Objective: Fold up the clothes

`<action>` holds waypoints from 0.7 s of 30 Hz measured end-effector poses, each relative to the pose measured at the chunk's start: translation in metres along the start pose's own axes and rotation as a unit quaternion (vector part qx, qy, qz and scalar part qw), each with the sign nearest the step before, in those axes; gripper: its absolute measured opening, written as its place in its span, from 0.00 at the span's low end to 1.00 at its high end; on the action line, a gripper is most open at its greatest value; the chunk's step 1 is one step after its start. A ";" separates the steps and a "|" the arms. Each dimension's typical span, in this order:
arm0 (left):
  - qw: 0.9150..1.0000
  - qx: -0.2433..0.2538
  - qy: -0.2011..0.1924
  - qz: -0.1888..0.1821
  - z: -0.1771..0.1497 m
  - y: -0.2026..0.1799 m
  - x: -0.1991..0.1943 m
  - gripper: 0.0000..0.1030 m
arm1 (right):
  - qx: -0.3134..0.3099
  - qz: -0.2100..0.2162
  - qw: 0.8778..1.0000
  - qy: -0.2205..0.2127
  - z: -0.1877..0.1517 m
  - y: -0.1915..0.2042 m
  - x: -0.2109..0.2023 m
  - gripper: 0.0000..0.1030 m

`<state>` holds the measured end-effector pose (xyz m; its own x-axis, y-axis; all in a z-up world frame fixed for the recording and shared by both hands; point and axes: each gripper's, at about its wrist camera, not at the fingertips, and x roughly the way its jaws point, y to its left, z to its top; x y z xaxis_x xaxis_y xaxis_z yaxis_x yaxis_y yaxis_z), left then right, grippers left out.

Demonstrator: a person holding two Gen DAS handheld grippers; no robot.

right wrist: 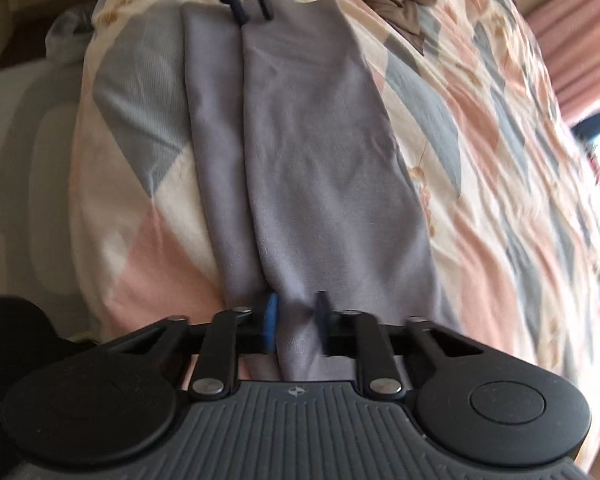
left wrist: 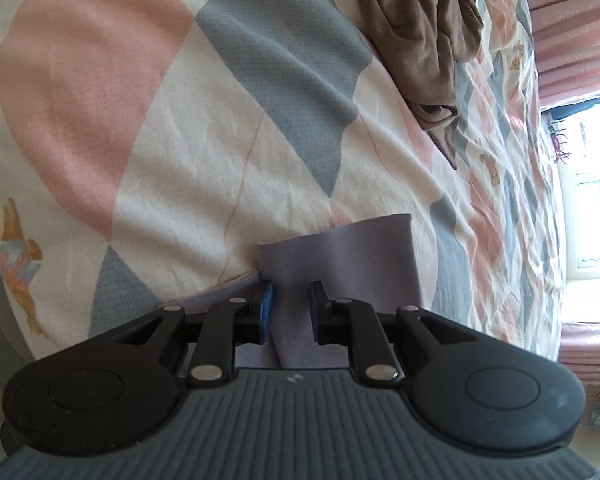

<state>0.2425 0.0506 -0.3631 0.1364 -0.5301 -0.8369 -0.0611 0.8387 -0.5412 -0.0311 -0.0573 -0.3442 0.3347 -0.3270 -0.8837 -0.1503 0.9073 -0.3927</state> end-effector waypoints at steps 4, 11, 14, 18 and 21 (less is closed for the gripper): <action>0.999 0.027 -0.025 -0.038 0.003 -0.004 -0.025 0.00 | 0.020 -0.018 0.999 -0.024 -0.003 -0.010 -0.011 0.00; 0.998 0.050 -0.029 -0.031 -0.011 0.015 -0.050 0.00 | 0.066 0.002 0.997 -0.049 -0.011 -0.030 -0.041 0.00; 1.000 0.009 -0.010 -0.022 -0.016 0.031 -0.037 0.00 | 0.042 0.023 0.999 -0.026 -0.006 -0.019 -0.031 0.00; 1.000 -0.005 -0.003 -0.022 -0.017 0.036 -0.027 0.20 | 0.028 0.030 0.999 -0.009 -0.006 -0.009 -0.019 0.00; 1.000 -0.009 -0.008 -0.021 -0.015 0.035 -0.022 0.21 | 0.031 0.025 0.999 -0.014 -0.006 -0.009 -0.020 0.00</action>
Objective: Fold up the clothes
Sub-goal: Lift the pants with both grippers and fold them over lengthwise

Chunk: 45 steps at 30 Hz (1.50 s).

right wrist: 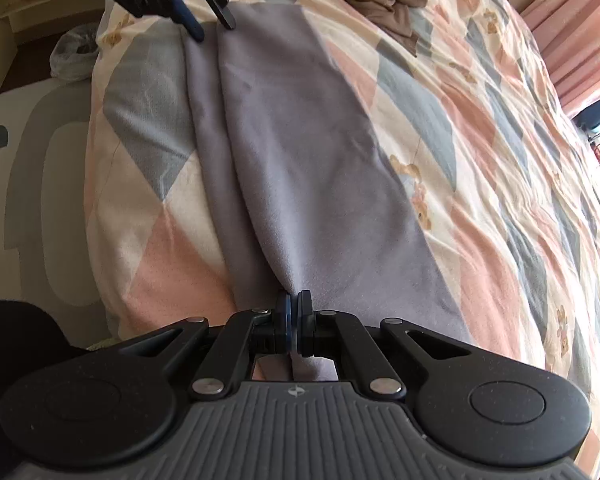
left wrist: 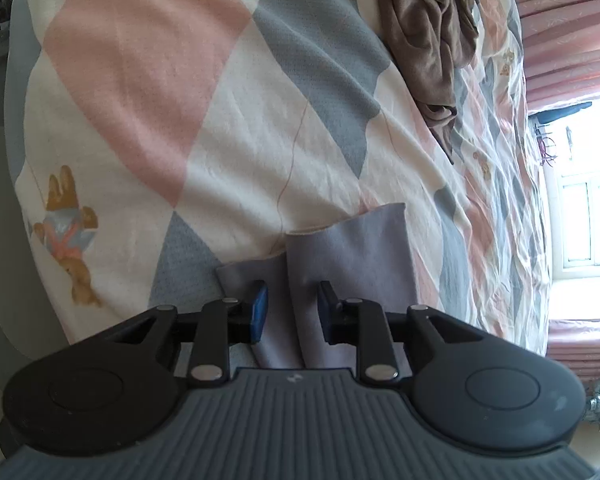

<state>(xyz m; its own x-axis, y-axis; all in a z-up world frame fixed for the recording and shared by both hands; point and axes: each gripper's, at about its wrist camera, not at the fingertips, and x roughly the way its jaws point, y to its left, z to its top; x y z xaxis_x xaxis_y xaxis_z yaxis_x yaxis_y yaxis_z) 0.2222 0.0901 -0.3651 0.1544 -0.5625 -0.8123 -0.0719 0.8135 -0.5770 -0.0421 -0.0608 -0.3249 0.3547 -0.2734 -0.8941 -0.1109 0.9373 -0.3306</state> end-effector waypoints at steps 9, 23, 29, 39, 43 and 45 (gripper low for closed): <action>0.995 0.077 -0.043 -0.052 0.003 -0.027 -0.029 0.00 | 0.024 -0.015 0.999 -0.031 -0.008 -0.004 -0.020 0.00; 0.989 0.142 -0.045 -0.004 -0.006 -0.012 -0.030 0.00 | 0.021 0.022 0.999 -0.041 -0.009 0.009 -0.020 0.01; 0.986 0.158 -0.033 0.041 -0.013 -0.002 -0.021 0.00 | 0.008 0.040 0.999 -0.019 -0.010 0.016 -0.005 0.02; 0.970 0.207 -0.073 0.106 -0.029 -0.022 -0.051 0.04 | 0.071 0.037 0.996 -0.041 -0.024 0.006 -0.023 0.42; 0.940 0.310 -0.077 0.119 -0.069 -0.058 -0.074 0.04 | 0.177 0.040 0.982 -0.058 -0.059 -0.023 -0.048 0.42; 0.919 0.376 -0.062 0.098 -0.101 -0.082 -0.072 0.04 | 0.249 0.039 0.966 -0.053 -0.085 -0.041 -0.056 0.41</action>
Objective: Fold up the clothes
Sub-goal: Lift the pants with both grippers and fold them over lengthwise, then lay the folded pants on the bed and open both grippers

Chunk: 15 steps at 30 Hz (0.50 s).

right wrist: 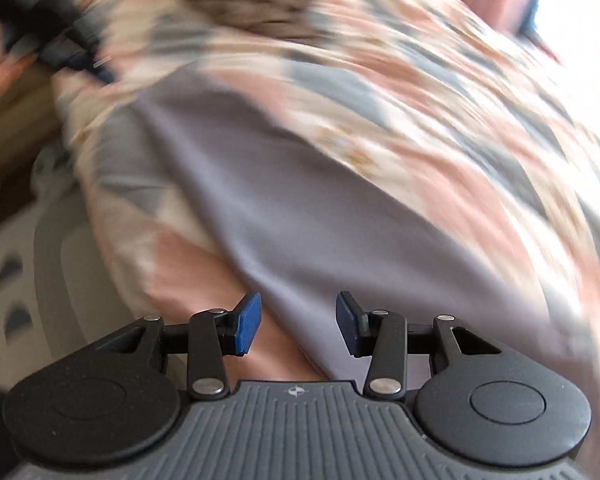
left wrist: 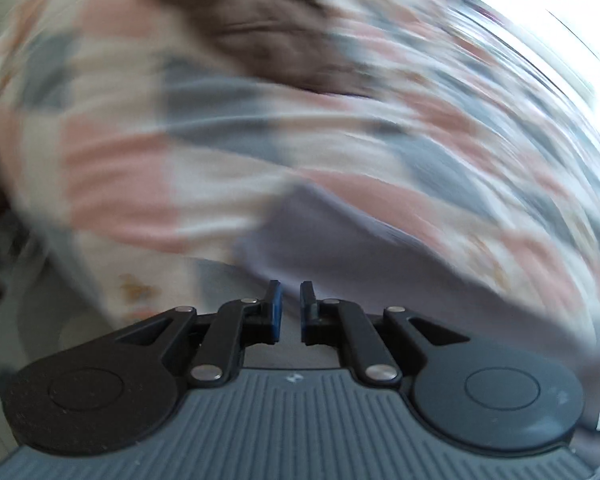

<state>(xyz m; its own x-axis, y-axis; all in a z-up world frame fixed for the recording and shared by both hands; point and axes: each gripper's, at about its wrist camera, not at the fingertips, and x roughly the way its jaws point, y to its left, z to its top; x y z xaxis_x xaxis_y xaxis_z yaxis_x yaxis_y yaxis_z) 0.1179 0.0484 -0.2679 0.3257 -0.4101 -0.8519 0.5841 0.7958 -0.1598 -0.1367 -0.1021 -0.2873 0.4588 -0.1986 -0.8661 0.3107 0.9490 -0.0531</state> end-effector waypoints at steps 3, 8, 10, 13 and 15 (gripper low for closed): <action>0.997 0.060 -0.006 -0.044 -0.014 -0.053 0.008 0.09 | 0.117 -0.012 0.993 -0.009 -0.026 -0.044 -0.013 0.41; 0.994 0.088 -0.010 -0.068 -0.052 -0.086 0.056 0.09 | 0.222 -0.034 0.974 -0.023 -0.083 -0.095 -0.006 0.41; 0.994 0.083 -0.013 -0.066 -0.067 -0.083 0.068 0.07 | 0.246 -0.035 0.968 -0.046 -0.106 -0.108 -0.007 0.41; 0.989 0.096 -0.065 -0.087 -0.076 -0.085 0.064 0.08 | 0.269 -0.057 0.955 -0.107 -0.132 -0.127 -0.020 0.42; 0.983 0.113 -0.095 -0.106 -0.080 -0.089 0.063 0.08 | 0.283 -0.082 0.944 -0.146 -0.149 -0.139 -0.027 0.46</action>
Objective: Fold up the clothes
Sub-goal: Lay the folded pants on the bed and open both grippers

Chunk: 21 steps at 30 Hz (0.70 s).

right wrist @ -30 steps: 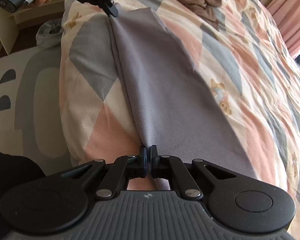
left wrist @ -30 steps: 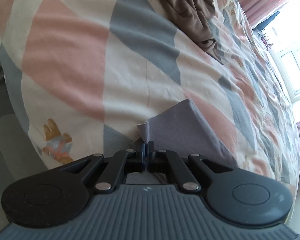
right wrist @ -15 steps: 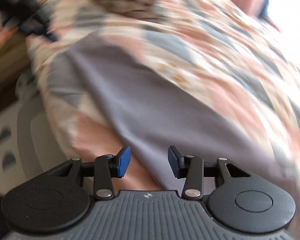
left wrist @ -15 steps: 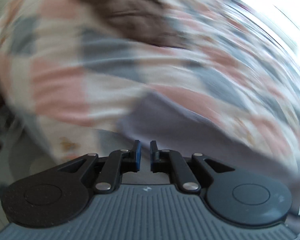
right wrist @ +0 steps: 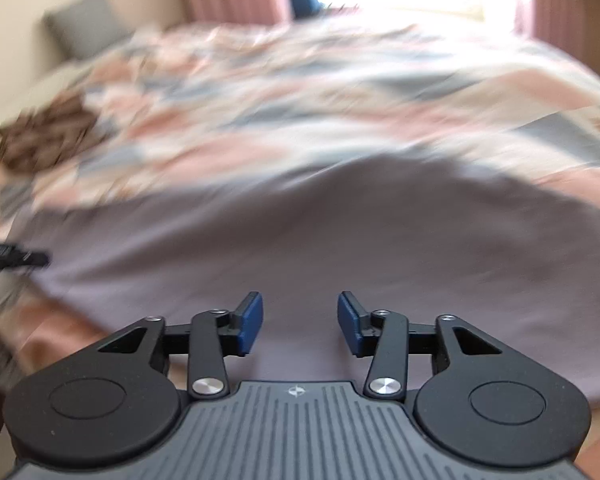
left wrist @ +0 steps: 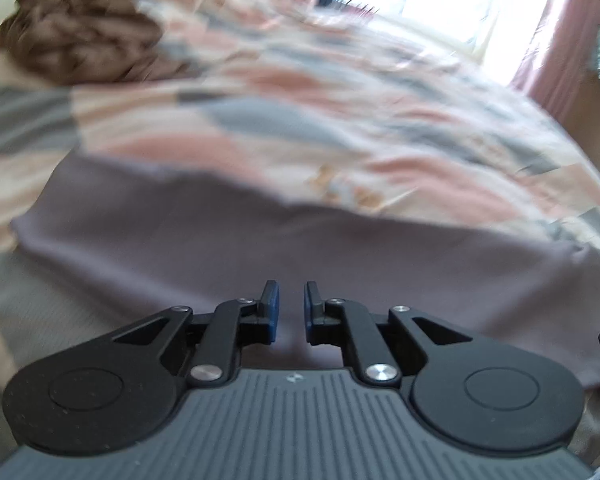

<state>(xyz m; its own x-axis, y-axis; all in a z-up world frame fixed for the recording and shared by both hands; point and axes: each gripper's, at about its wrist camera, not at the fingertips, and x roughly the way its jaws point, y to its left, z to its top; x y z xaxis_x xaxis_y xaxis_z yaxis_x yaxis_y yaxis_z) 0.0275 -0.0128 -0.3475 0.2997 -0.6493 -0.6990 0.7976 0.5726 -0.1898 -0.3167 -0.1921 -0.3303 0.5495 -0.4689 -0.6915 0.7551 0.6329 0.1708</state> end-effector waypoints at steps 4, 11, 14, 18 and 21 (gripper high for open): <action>0.999 0.033 -0.027 -0.007 -0.012 -0.002 0.014 0.09 | 0.021 -0.047 0.998 -0.038 -0.026 -0.034 0.002 0.46; 0.998 0.031 -0.051 -0.003 -0.024 -0.007 -0.010 0.15 | 0.063 -0.110 0.986 -0.112 -0.053 -0.053 -0.031 0.46; 0.999 0.031 -0.028 0.022 -0.025 -0.014 -0.013 0.16 | 0.058 -0.116 0.987 -0.091 -0.055 -0.046 -0.034 0.52; 0.998 0.028 -0.002 0.047 -0.032 -0.026 -0.033 0.24 | 0.083 -0.128 0.984 -0.089 -0.066 -0.042 -0.041 0.53; 0.996 0.051 -0.006 0.069 -0.042 -0.036 -0.059 0.30 | 0.112 -0.101 0.982 -0.117 -0.070 -0.026 -0.069 0.67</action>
<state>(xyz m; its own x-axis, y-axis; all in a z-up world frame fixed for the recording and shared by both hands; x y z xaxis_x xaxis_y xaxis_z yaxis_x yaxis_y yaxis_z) -0.0411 0.0256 -0.3287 0.4151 -0.5741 -0.7058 0.7978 0.6025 -0.0209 -0.3992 -0.1327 -0.3364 0.4283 -0.7156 -0.5518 0.9021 0.3739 0.2154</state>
